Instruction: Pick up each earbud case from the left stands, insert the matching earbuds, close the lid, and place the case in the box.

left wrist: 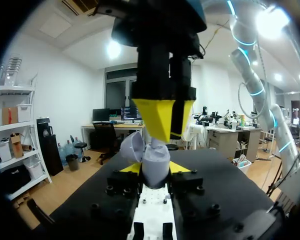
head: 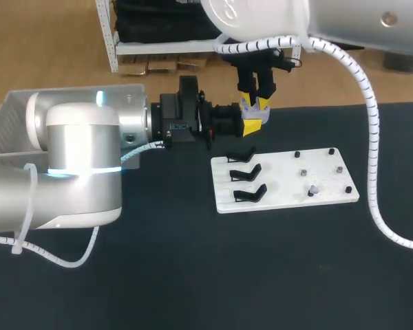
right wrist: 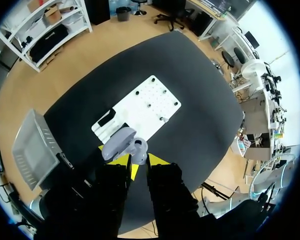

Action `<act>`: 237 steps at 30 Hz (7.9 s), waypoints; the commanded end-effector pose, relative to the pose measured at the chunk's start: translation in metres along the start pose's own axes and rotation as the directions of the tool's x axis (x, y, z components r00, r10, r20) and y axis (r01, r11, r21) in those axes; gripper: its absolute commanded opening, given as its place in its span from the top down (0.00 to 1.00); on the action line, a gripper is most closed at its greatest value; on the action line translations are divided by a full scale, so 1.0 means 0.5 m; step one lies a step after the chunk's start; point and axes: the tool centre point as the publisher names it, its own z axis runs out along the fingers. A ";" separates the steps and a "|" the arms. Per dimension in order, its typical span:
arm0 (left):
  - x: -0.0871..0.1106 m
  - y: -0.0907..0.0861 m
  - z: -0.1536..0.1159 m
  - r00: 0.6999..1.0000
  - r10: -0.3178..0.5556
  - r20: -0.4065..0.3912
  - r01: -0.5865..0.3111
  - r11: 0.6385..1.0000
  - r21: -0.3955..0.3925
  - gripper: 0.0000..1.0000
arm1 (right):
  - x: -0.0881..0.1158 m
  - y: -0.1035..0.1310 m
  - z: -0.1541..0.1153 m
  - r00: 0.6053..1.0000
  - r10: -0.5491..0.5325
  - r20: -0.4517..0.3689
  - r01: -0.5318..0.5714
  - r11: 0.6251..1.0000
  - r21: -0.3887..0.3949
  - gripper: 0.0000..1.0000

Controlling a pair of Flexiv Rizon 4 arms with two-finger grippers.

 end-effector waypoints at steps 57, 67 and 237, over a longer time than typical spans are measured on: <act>0.004 -0.003 0.001 1.000 0.005 0.010 -0.005 1.000 -0.008 1.00 | 0.040 -0.192 0.009 0.944 -0.287 0.162 0.322 0.904 -0.280 0.00; 0.004 -0.003 0.001 1.000 0.005 0.010 -0.005 1.000 -0.008 1.00 | 0.047 -0.266 0.047 0.945 -0.280 0.168 0.320 0.896 -0.309 0.00; 0.004 -0.003 0.001 1.000 0.005 0.010 -0.005 1.000 -0.008 1.00 | -0.047 -0.191 0.369 0.926 -0.377 0.029 0.371 0.890 -0.265 1.00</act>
